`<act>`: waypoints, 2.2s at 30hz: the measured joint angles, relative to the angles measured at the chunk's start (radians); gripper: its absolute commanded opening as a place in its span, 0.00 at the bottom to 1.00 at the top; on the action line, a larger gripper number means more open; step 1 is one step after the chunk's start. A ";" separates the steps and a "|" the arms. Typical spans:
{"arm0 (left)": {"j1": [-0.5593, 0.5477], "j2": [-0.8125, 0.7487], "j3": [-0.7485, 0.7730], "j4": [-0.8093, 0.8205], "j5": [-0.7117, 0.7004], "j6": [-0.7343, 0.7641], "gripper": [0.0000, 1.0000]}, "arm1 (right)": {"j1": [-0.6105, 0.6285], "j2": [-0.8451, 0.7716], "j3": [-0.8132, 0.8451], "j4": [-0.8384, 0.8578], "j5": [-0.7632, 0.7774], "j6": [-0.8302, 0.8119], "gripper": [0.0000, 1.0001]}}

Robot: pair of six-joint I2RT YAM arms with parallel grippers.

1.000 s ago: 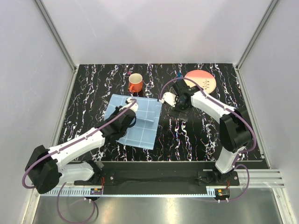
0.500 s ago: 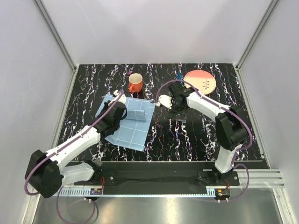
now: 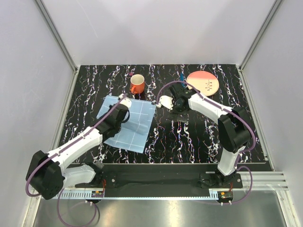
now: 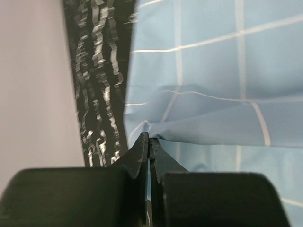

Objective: Set the dinner table for one person
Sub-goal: Flatten out the napkin at the center of the board.

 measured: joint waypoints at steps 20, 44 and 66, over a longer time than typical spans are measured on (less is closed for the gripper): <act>-0.344 0.361 0.156 -0.055 0.451 0.219 0.00 | -0.065 -0.204 -0.060 0.365 0.305 0.147 1.00; -0.599 0.713 0.696 0.000 0.674 0.278 0.00 | -0.084 -0.260 -0.130 0.389 0.363 0.223 1.00; -0.511 0.554 0.417 -0.060 0.460 0.253 0.88 | -0.238 -0.220 -0.151 0.460 0.485 0.380 1.00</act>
